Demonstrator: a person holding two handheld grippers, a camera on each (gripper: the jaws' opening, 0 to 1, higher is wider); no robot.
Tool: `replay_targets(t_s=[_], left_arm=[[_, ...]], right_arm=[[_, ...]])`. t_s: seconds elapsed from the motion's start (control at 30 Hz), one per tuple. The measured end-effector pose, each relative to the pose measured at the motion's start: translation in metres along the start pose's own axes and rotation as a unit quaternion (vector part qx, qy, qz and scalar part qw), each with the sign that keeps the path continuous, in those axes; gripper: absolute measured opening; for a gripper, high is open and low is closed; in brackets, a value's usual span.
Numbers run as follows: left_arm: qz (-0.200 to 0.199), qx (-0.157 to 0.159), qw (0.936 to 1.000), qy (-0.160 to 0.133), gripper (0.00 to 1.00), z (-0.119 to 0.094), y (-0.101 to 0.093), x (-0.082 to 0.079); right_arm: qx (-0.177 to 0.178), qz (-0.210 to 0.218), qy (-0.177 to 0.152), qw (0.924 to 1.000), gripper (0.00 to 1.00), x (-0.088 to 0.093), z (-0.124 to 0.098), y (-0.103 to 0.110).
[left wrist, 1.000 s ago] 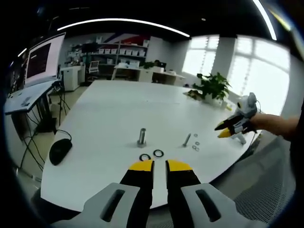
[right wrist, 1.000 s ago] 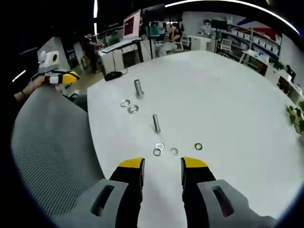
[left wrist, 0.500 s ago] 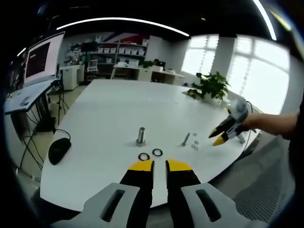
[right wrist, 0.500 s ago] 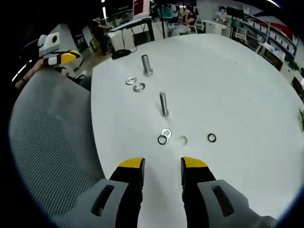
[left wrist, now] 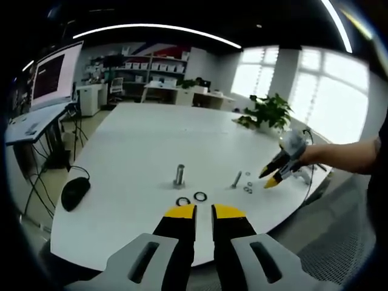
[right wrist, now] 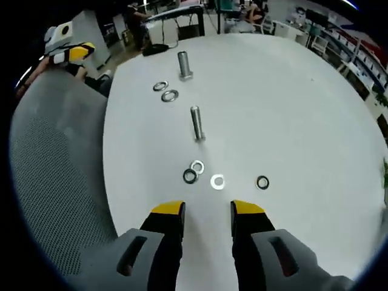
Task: Place the washer onto the threaded stud by aligning its center hole with the stud, sliding it down to the base, and recovering from edge contact or off-axis alignment until the washer reaches the visible bottom stop.
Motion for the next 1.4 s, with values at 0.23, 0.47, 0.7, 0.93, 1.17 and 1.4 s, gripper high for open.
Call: replay_targets(t_s=[0.23,0.47,0.7,0.93,1.17,1.4], left_arm=[[-0.001,0.000,1.0000,0.000,0.07,0.000,0.000,0.000],[-0.001,-0.001,1.0000,-0.001,0.07,0.000,0.001,0.001],[-0.002,-0.002,1.0000,-0.001,0.07,0.001,0.000,0.000],[-0.002,-0.003,1.0000,0.001,0.07,0.001,0.001,0.001],[-0.001,-0.003,1.0000,0.001,0.07,0.001,0.000,0.001],[0.000,-0.003,1.0000,0.005,0.07,0.001,-0.001,0.001]], right_arm=[[0.004,0.002,0.007,1.0000,0.23,-0.003,0.011,-0.007],[0.007,0.000,0.011,0.9999,0.22,-0.006,0.025,-0.005],[0.016,0.000,0.008,0.9998,0.22,-0.011,0.028,-0.009],[0.023,-0.010,0.009,0.9997,0.19,-0.017,0.030,-0.006],[0.025,-0.010,0.009,0.9996,0.15,-0.016,0.030,-0.007],[0.030,-0.015,-0.001,0.9994,0.14,-0.017,0.026,-0.008]])
Point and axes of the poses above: the point that each gripper's makers call its tool centre point, and the gripper's own axes: z roughly forward along the fingers, y roughly to its left, x roughly out of its underside, the point moved 9 cm from there along -z, roughly backward along the fingers, and after that the axes turned 1 degree about -y, right-handed, at the moved point
